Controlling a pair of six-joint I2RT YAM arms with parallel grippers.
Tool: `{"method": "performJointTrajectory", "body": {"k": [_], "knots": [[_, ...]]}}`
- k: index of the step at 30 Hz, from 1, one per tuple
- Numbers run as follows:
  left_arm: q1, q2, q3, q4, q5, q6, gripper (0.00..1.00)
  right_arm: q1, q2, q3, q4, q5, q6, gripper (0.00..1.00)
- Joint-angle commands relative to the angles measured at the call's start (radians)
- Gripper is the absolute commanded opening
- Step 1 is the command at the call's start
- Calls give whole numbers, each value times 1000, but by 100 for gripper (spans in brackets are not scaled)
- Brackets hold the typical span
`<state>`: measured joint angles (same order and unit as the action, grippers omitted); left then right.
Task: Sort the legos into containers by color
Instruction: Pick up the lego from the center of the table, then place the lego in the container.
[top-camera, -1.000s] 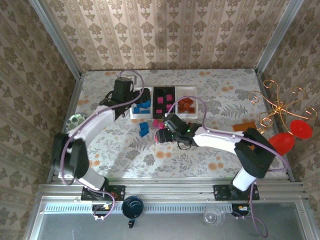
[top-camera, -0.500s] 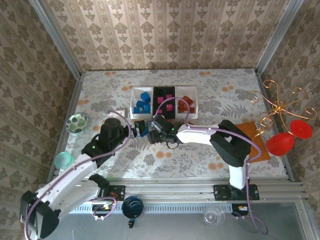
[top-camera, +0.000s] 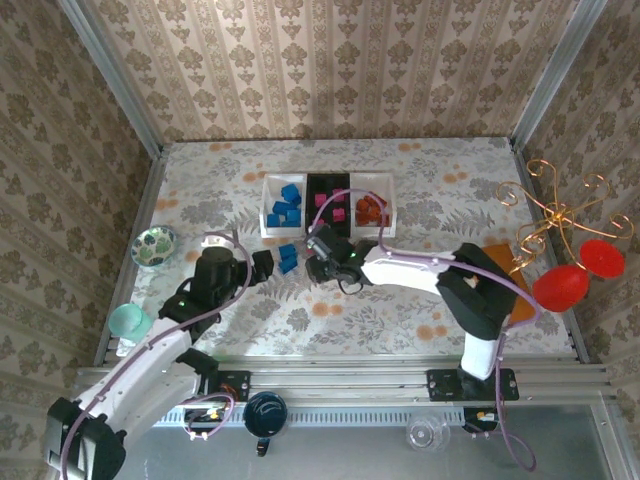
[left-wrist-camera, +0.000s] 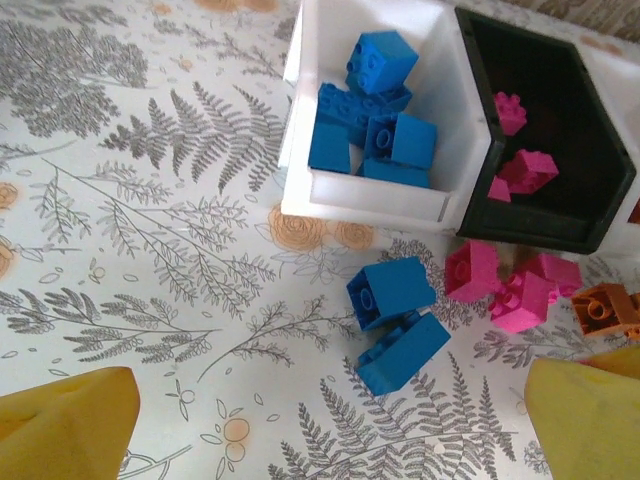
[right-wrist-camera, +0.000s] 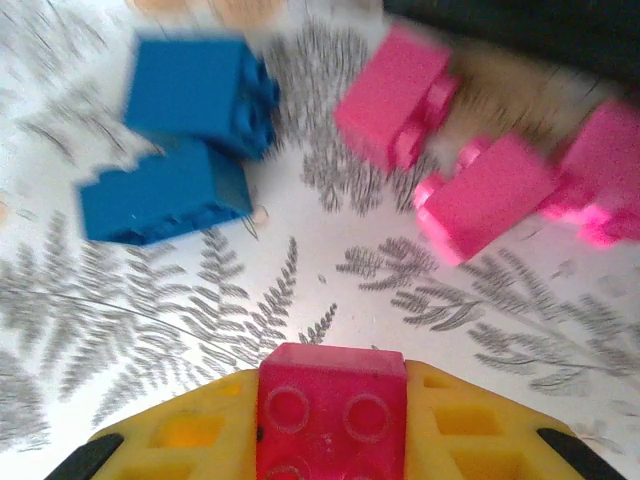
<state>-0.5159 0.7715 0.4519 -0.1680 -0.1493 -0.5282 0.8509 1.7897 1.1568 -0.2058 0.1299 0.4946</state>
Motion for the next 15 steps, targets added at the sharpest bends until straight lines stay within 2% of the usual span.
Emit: {"method": "performJointTrajectory", "body": {"k": [1,8,12,14,15], "knots": [[5,35,-13,47,72,-6,100,-74,-81,58,-22,16,-41,27],[6,104,-1,61,117,0,98,-202,77,296,-96,46,-49,27],[8,126,2,70,151,11,98,-230,184,438,-148,54,-54,28],[10,158,11,76,177,14,97,-237,237,508,-182,61,-54,32],[10,176,15,77,185,14,97,-239,255,536,-198,66,-51,38]]}}
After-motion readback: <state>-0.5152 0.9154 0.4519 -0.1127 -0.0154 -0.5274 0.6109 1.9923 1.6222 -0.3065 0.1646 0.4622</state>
